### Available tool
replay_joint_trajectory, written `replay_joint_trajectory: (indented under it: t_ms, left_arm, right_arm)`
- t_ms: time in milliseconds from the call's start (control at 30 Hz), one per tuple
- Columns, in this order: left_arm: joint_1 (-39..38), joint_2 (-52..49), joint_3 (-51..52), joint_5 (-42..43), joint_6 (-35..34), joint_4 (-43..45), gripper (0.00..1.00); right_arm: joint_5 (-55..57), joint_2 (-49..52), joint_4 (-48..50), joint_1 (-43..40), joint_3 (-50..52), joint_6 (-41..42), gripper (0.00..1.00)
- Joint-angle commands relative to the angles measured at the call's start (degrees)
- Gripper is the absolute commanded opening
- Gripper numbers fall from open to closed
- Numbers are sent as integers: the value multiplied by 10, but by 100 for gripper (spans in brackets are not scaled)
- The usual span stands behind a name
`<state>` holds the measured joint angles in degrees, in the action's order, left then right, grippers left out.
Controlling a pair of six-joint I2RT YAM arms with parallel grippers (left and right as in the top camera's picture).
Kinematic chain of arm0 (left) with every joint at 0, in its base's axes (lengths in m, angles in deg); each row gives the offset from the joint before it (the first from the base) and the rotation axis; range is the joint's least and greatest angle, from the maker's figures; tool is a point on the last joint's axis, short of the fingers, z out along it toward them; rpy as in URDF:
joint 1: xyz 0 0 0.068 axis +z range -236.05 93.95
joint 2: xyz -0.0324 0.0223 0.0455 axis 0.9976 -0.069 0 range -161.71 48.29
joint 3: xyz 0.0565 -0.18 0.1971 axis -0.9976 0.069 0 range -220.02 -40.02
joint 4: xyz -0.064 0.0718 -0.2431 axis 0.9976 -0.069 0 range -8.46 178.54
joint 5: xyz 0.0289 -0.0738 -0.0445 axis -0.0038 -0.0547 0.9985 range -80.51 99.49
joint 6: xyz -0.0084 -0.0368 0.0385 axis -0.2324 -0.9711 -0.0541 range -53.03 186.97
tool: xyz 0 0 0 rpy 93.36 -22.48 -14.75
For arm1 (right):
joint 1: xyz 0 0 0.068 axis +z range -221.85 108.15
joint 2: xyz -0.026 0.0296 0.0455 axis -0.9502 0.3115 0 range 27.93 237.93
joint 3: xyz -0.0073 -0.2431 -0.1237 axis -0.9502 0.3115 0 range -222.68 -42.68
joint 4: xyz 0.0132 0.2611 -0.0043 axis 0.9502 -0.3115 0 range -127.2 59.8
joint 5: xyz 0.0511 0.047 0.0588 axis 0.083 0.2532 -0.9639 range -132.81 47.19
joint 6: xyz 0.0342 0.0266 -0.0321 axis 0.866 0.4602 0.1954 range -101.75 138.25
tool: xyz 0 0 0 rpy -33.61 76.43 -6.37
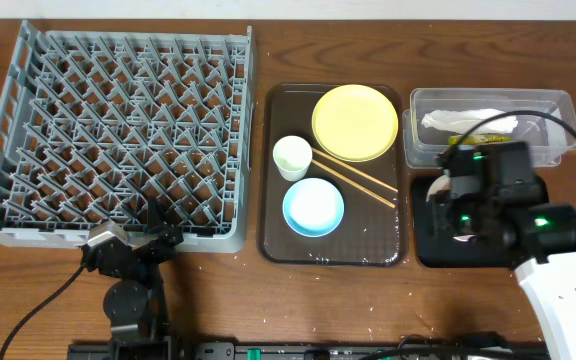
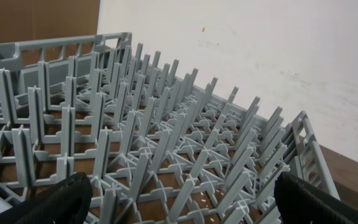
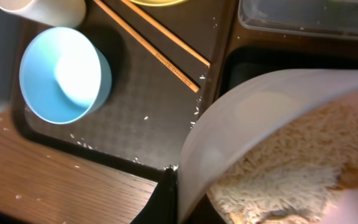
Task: Sort waste into correct bins and load items into the dishwasher
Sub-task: 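Tip the white bowl over the black tray to dump the rice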
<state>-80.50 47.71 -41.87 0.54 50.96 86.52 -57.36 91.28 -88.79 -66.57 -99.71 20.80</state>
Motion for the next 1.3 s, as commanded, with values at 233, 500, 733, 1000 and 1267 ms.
replay_joint_trajectory:
  t_ms: [233,500,733,1000,1267]
  left_arm:
    - [2,3,16,1,10,-13,94]
    - [2,3,16,1,10,-13,94]
    - [2,3,16,1,10,-13,94]
    - [2,3,16,1,10,-13,94]
    - [2,3,16,1,10,-13,94]
  right_arm:
    - [-316,-1,42,-240,83,-148,1]
    - [-504,65,88,-372,139,-192,1]
    - [-665,192,100,-443,147,-210,1]
    - [-749,298,123,-473,147,-161,1]
    - [-749,306,123,-505,147,-43,1]
